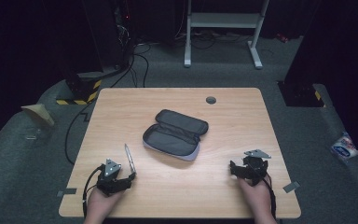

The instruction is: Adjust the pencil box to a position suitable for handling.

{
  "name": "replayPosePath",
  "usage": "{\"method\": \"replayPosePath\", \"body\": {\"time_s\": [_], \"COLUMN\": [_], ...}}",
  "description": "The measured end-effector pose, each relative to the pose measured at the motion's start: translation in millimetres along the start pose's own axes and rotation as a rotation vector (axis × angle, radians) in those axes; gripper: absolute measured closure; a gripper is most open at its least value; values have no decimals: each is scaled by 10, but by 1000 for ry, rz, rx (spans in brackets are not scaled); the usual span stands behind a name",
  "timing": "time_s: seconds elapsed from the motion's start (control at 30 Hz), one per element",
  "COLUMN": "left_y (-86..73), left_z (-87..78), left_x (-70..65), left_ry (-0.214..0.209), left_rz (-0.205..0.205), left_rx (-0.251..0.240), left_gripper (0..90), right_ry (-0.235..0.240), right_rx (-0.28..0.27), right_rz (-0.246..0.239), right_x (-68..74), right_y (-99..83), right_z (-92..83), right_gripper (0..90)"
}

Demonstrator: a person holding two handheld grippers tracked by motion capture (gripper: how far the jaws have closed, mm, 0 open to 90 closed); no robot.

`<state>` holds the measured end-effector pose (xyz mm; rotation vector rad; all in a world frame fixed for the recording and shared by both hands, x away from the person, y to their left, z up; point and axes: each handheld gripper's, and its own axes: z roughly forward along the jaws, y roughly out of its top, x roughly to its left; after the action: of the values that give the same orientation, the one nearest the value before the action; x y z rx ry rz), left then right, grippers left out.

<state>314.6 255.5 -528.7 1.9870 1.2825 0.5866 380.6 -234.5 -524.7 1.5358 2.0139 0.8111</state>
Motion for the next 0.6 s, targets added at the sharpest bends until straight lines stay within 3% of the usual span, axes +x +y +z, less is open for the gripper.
{"method": "replayPosePath", "body": {"time_s": [0.6], "left_y": [0], "left_z": [0], "left_x": [0], "left_ry": [0], "left_rz": [0], "left_rx": [0], "left_gripper": [288], "right_ry": [5], "right_rx": [-6], "right_rz": [-10], "right_x": [7], "right_y": [-17], "right_z": [-19], "right_gripper": [131]}}
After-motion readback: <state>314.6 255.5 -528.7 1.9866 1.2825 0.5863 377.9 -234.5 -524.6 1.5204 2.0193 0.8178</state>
